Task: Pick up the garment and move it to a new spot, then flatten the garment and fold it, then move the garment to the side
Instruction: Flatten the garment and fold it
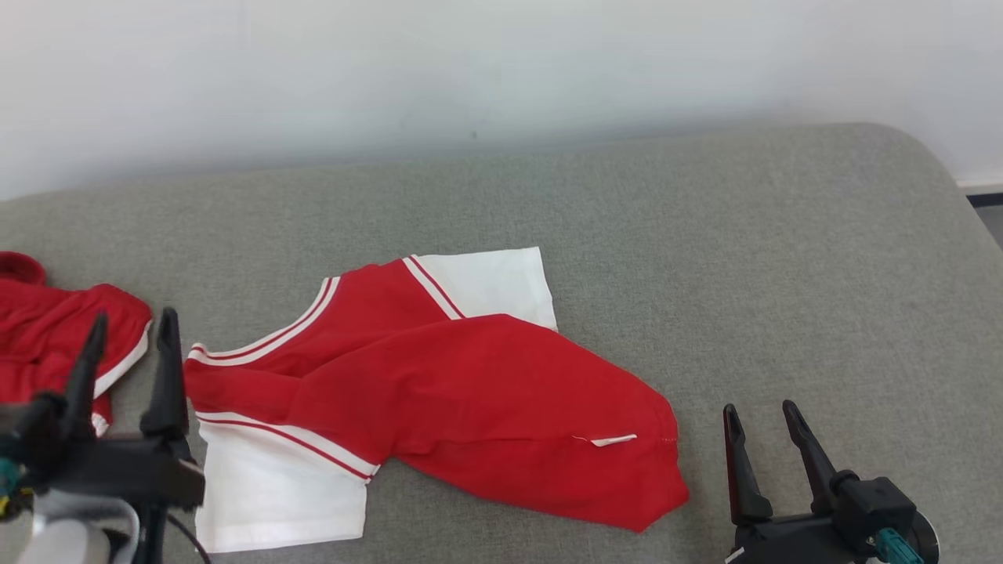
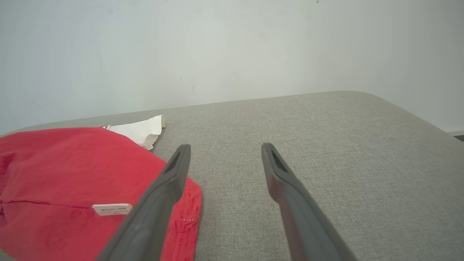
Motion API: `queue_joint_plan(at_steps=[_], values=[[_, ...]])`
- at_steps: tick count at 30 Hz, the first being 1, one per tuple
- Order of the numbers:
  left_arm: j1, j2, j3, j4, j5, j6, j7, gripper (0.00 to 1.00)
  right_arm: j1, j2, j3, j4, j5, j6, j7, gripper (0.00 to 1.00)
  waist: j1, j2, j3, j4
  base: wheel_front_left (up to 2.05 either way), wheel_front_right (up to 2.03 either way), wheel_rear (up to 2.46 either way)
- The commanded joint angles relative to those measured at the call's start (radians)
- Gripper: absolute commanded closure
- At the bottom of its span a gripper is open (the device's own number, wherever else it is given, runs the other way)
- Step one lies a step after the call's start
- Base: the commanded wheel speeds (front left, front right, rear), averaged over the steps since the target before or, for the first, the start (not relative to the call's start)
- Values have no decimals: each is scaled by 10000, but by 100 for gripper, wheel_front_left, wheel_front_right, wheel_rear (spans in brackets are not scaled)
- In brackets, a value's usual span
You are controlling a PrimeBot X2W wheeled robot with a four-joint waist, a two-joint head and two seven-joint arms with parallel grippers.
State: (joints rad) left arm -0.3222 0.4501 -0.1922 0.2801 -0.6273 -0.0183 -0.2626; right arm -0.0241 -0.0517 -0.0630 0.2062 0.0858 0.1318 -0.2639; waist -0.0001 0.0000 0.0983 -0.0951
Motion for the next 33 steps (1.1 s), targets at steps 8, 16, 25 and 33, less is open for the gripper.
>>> queue_joint_plan(at_steps=[8, 16, 25, 33], values=[[2248, -1345, 1525, -1378, 1803, -222, -31, 0, 318, 31, -3, 72, -209, -23, -7, 0, 1, 0, -671, 457, 0, 0, 0], [3343, -2269, 2355, -2242, 2933, -396, -31, 0, 462, 29, 63, 153, -255, -23, -7, 0, 1, 0, -935, 677, 0, 0, 0], [4465, -2599, 2591, -2377, 4366, -832, -32, 0, 594, 29, 152, 222, -179, -23, -7, 0, 1, 0, -1108, 738, 0, 0, 0], [4835, -3005, 2803, -2208, 4722, -935, -32, 0, 713, 29, 65, 372, -210, -23, -7, 0, 1, 0, -1105, 855, 0, 0, 0]])
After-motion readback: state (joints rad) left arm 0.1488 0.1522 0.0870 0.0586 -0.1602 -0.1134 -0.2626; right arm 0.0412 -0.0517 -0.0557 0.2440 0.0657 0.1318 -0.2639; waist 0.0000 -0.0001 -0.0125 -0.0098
